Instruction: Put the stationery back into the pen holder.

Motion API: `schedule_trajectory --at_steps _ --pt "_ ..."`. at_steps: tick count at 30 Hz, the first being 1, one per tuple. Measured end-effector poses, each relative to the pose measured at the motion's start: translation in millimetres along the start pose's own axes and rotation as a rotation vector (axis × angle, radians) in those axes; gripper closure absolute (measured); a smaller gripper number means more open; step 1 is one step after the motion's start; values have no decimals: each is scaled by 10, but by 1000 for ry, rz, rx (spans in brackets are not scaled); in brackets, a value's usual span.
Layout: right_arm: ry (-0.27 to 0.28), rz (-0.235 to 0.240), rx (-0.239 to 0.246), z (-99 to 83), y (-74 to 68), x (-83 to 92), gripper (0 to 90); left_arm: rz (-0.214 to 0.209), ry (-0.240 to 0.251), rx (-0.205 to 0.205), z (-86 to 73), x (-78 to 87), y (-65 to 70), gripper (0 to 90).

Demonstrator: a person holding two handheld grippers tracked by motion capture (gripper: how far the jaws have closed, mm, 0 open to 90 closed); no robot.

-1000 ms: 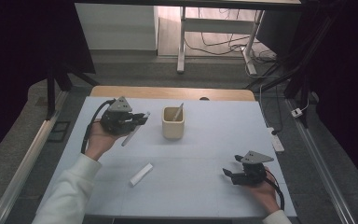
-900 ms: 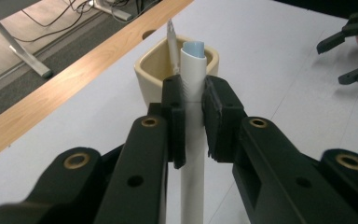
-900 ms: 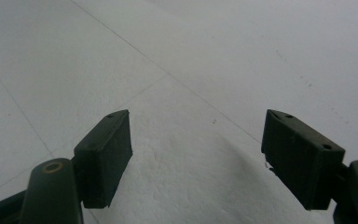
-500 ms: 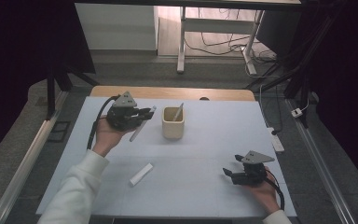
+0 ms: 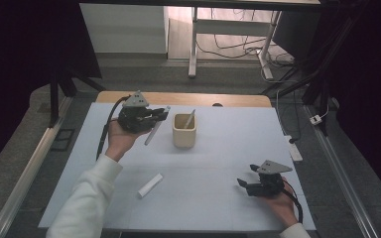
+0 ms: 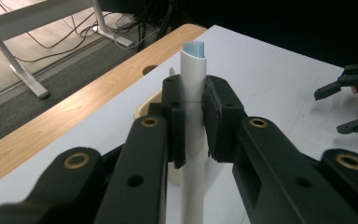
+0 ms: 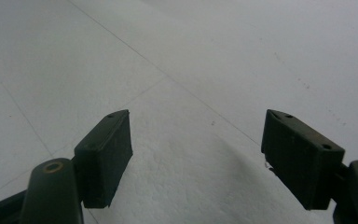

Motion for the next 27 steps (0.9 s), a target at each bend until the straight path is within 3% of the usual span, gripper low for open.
schedule_trajectory --at_steps 18,27 --pt "-4 6 0 -5 -2 -7 237 -4 51 27 172 -132 -23 782" --pt "-5 1 -1 -7 2 -8 237 -27 76 46 254 -251 -26 781"
Point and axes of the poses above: each handheld gripper's, and its own axes: x roughly backward along the jaws, z roughly out of its top, y roughly to its right, the point moved 8 cm from there along -x, roughly forward along the jaws, and after that the axes turned 6 degrees about -y, right-handed, at the moved point
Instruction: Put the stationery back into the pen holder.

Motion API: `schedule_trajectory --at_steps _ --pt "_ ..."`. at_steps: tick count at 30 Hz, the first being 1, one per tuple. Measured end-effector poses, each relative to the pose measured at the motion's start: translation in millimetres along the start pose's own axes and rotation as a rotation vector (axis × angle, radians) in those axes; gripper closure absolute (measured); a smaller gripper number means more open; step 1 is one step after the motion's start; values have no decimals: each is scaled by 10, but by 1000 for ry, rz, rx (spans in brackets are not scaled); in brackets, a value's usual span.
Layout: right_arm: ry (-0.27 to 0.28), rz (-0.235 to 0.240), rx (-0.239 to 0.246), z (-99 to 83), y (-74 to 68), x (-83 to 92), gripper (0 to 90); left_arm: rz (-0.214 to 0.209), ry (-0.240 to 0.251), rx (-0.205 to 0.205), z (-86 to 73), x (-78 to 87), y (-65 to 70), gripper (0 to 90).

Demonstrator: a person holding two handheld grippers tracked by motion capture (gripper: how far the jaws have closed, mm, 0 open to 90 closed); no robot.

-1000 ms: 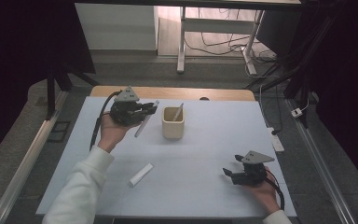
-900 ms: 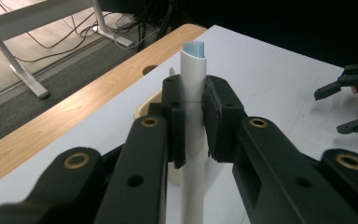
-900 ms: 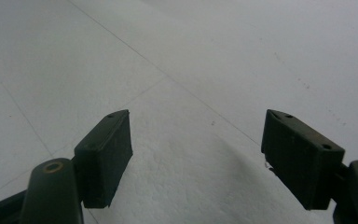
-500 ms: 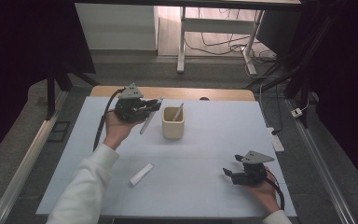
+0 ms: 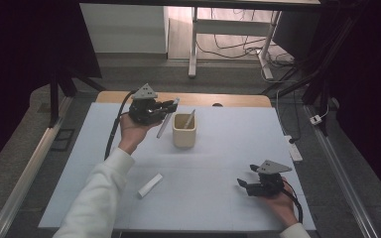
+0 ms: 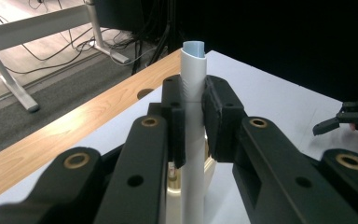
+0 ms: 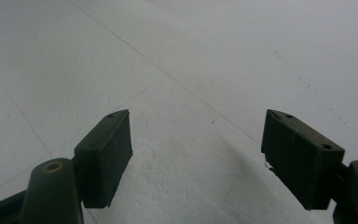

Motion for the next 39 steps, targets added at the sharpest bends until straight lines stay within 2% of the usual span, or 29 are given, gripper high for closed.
schedule_trajectory --at_steps 19,21,33,39 --pt "-3 -4 -6 -3 7 -1 237 12 20 -8 180 -224 14 781" --pt "0 7 -6 -1 4 -1 237 7 24 -8 196 -243 17 781" --pt "9 5 -5 6 3 7 237 19 79 -2 272 -328 -16 781" --pt "3 13 -4 1 2 1 236 9 112 25 325 -377 -61 781"
Point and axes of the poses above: each handheld gripper's, and its own axes: x roughly backward along the jaws, z roughly out of its top, y roughly to its right, the point moved 8 cm from there along -x, roughly forward along the jaws, and after that the axes turned 6 degrees about -y, right-handed, at the moved point
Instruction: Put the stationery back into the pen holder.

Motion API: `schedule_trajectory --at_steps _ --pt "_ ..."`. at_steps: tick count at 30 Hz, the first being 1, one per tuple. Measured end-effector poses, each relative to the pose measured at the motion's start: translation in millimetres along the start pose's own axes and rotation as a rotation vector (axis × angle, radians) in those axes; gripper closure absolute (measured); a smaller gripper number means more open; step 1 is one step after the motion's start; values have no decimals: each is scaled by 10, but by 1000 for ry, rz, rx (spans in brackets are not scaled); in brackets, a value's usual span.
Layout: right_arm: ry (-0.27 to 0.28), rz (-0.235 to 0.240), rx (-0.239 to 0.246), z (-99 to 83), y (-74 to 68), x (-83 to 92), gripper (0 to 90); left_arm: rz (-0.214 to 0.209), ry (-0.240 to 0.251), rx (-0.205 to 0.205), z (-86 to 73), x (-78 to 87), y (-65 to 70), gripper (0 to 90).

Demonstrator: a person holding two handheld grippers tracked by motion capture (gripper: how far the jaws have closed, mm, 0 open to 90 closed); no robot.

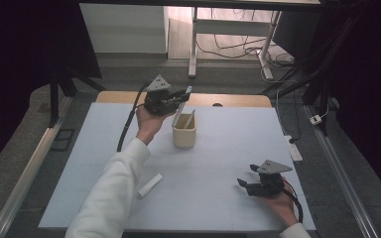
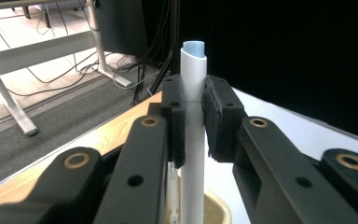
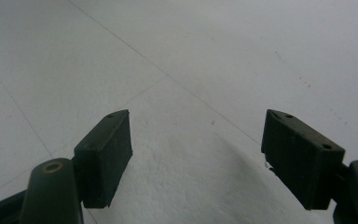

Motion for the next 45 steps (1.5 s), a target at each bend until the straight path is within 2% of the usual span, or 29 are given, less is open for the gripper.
schedule_trajectory --at_steps 4,11,15,22,24,25,26,28,31,38,45 --pt "0 -4 -3 -1 7 1 236 4 19 13 17 -81 -24 781" --pt "1 -4 -1 0 9 8 236 2 19 30 -33 -256 -45 780" --pt "1 -4 -1 -2 13 8 235 12 17 24 -52 -282 -54 780" --pt "2 -2 1 -1 10 2 235 -6 0 29 -76 -277 -44 772" --pt "4 -5 -1 1 8 3 236 -11 -4 21 -91 -276 -33 745" --pt "1 -5 0 -1 9 6 235 -6 -12 15 -103 -276 -28 680" --pt "0 -5 1 -1 9 7 236 7 -20 8 -120 -273 -25 630" --pt "0 -5 2 -1 9 8 236 7 -29 0 -155 -264 -16 561" --pt "2 -2 3 -1 10 2 236 2 -37 12 -211 -239 -25 493" --pt "-2 -2 2 -3 6 0 235 -14 -68 40 -358 -129 -70 454" --pt "-3 -3 4 -4 5 -3 236 21 -99 25 -492 60 -100 453"
Point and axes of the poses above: each handheld gripper's, and its own axes: x roughly backward along the jaws, z roughly out of its top, y roughly to its right, the point moved 8 cm from there along -x, roughly forward along the jaws, and after that the axes turned 6 degrees about -y, right-handed, at the moved point
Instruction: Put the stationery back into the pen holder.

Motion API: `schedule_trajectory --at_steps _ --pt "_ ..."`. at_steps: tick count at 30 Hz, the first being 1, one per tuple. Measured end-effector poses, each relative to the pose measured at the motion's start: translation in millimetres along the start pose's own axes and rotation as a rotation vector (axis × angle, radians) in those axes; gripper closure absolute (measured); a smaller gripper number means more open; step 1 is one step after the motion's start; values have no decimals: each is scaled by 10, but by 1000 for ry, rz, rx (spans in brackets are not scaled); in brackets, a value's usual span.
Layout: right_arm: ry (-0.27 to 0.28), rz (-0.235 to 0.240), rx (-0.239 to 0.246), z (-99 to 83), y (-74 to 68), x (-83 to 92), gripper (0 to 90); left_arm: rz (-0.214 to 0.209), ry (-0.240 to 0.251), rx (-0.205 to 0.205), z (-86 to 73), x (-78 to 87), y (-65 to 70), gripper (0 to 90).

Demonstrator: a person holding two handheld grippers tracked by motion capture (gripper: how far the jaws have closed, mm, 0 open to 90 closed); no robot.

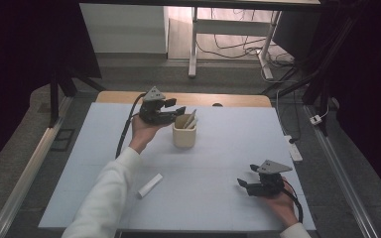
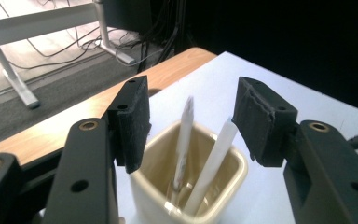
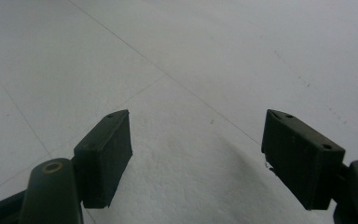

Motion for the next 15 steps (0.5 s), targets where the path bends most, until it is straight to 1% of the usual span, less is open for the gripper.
schedule_trajectory --at_steps 2,4,5,7,10,12,15 --pt "3 -6 0 2 0 -1 236 3 -6 2 -40 50 2 453" --pt "2 -4 1 2 -3 0 236 -5 -13 5 -81 101 16 453" --pt "3 -6 0 3 -4 1 236 -11 -22 0 -105 122 30 453" --pt "3 -6 0 4 -4 2 236 -6 -44 -19 -153 163 57 453" --pt "0 -8 1 2 -5 4 236 -4 -61 -35 -205 228 101 453" --pt "4 -5 2 5 -7 5 236 -13 -66 -33 -229 275 126 451" --pt "6 -8 2 8 -6 13 237 -15 -67 -32 -265 350 154 451"
Point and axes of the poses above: each handheld gripper's, and its own axes: x roughly backward along the jaws, z roughly out of its top, y roughly to its right, the point moved 8 cm from there along -x, roughly forward along the jaws, and after that the axes turned 6 degrees about -y, right-handed, at the moved point
